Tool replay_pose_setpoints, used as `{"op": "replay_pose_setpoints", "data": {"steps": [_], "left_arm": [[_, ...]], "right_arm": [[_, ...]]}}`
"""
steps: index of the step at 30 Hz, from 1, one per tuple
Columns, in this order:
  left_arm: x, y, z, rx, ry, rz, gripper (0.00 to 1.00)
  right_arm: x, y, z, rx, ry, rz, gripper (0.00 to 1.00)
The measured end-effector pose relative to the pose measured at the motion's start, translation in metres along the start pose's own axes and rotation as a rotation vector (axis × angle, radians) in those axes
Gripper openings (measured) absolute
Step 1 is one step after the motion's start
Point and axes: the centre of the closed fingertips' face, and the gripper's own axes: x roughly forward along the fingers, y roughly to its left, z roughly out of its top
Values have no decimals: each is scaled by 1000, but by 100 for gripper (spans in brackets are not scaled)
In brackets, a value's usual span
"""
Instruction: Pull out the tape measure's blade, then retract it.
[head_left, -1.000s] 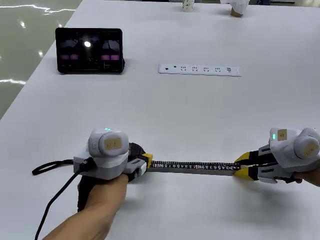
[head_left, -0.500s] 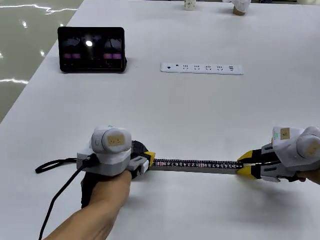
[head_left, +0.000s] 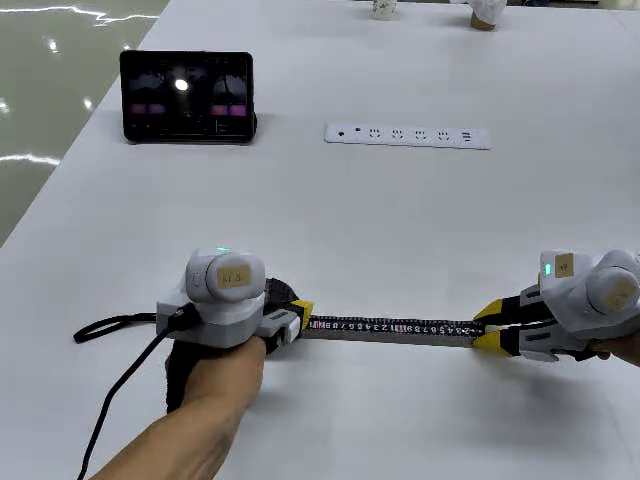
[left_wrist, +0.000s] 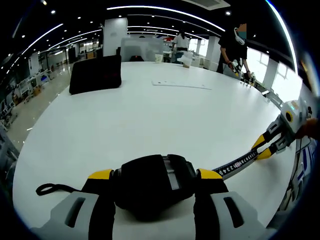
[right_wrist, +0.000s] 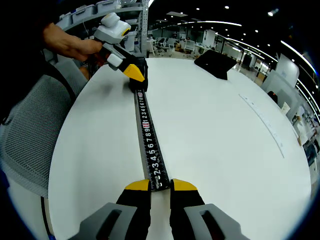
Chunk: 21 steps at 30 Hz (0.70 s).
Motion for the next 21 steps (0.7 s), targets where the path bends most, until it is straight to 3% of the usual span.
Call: {"op": "replay_pose_setpoints", "data": {"steps": [12, 21], "left_arm": [[0, 0, -2, -5, 6, -9, 58], [0, 0, -2, -8, 5, -13, 59]], "right_arm": [[0, 1, 0, -9, 8, 3, 11], [11, 2, 9, -13, -6, 15, 11]]}}
